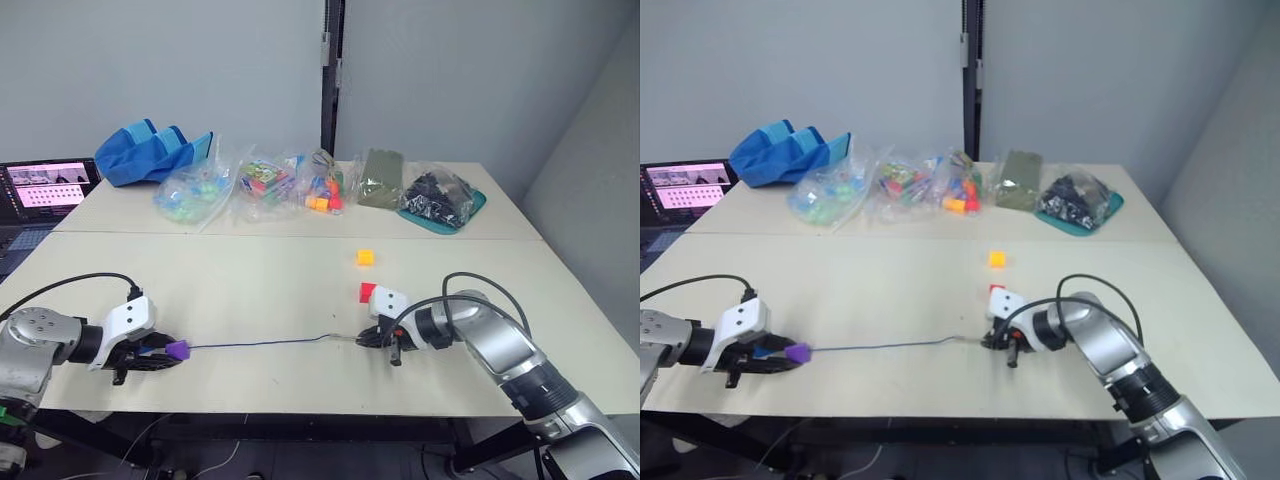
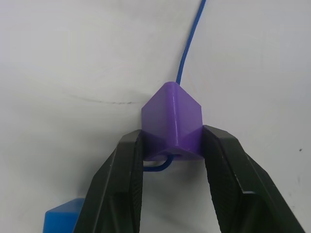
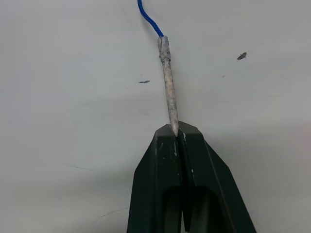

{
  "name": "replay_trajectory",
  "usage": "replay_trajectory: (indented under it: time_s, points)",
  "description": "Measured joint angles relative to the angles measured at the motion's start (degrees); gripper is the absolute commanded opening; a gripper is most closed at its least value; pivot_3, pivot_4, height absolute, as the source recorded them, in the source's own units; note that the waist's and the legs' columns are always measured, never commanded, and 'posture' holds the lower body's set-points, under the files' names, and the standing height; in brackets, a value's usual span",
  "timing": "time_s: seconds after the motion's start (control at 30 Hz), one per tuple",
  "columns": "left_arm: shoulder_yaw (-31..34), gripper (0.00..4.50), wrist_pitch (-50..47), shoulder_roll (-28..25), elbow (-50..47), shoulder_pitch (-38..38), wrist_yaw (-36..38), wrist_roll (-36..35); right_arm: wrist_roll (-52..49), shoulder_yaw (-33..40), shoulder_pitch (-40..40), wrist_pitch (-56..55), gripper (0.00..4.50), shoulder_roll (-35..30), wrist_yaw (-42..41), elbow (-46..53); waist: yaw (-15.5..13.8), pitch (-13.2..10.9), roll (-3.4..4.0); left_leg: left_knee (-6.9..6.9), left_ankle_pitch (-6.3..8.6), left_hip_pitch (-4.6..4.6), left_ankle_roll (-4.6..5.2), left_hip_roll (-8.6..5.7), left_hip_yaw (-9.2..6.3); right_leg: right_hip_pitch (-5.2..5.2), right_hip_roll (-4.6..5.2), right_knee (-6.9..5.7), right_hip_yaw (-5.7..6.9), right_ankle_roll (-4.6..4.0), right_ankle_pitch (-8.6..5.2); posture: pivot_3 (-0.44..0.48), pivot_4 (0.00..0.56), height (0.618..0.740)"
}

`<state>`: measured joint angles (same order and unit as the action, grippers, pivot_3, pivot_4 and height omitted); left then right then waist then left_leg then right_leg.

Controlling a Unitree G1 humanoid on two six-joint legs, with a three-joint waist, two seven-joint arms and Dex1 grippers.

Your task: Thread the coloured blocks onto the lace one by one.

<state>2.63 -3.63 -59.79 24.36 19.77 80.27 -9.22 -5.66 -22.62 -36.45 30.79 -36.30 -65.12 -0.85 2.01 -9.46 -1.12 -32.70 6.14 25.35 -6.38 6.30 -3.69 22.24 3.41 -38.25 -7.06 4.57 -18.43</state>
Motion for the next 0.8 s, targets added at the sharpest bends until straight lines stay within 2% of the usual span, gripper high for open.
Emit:
replay_trajectory:
  time_s: [0.13, 0.2, 0.23, 0.33, 0.43, 0.53, 0.8]
  points:
    - [0.8, 3.57, -0.7, 0.0, 0.3, 1.6, 0.5, -0.9, 0.1, 0.0, 0.0, -0.1, 0.0, 0.0, -0.2, -0.1, 0.0, 0.0, 0.0, 0.0, 0.0, 0.01, 0.0, 0.01, 0.0, 0.0, 0.0, 0.0, 0.0, 0.0, 0.0, 0.0, 0.15, 0.74]
    - [1.3, 4.33, -1.8, 0.0, 0.2, 3.3, 0.6, -2.1, 0.1, 0.0, 0.0, -0.1, 0.0, 0.0, -0.2, 0.0, 0.0, 0.0, 0.0, 0.0, 0.0, 0.01, 0.0, 0.01, 0.01, 0.0, 0.0, 0.0, 0.0, 0.0, 0.0, 0.0, 0.15, 0.74]
    - [1.7, 4.45, -2.5, 0.0, 0.2, 4.3, 0.7, -2.6, 0.1, 0.1, 0.0, -0.1, 0.0, 0.0, -0.2, 0.0, 0.0, 0.0, 0.0, 0.0, 0.0, 0.01, 0.0, 0.01, 0.01, 0.0, 0.0, 0.0, 0.0, 0.0, 0.0, 0.0, 0.15, 0.74]
    - [3.1, 4.45, -4.6, 0.5, -0.4, 6.6, 1.7, -5.5, 0.0, 0.4, 0.4, 0.4, 0.0, -0.1, -0.2, 0.7, 0.0, 0.0, -0.01, 0.0, 0.0, 0.03, 0.0, 0.01, 0.0, 0.0, -0.01, 0.0, 0.01, 0.0, 0.0, 0.0, 0.15, 0.74]
    - [4.5, 4.45, -7.1, 3.5, -4.6, 8.4, 3.4, -10.6, -0.1, 0.8, 1.2, 1.4, 0.0, -0.4, -0.1, 2.0, -0.3, 0.0, -0.01, -0.02, 0.0, 0.04, 0.0, 0.01, 0.01, -0.02, 0.0, 0.01, 0.0, 0.0, 0.0, 0.0, 0.15, 0.74]
    - [2.7, 4.45, -4.4, 9.6, -7.3, 10.3, 3.6, -11.7, -0.2, 0.9, 2.0, 2.2, 0.0, -0.3, -0.1, 3.5, -0.9, 0.0, 0.0, -0.06, 0.0, 0.03, 0.0, 0.01, 0.0, -0.04, 0.0, 0.0, 0.01, 0.0, 0.01, 0.0, 0.15, 0.74]
    - [-7.5, 4.45, 0.9, 26.4, -7.1, 14.5, 3.5, -9.8, -0.4, 1.0, 3.1, 4.6, 0.0, 0.0, 0.1, 6.2, -1.2, 0.0, -0.02, -0.15, 0.0, 0.06, 0.0, -0.01, 0.0, -0.07, -0.01, 0.01, 0.0, 0.01, 0.03, 0.0, 0.15, 0.74]
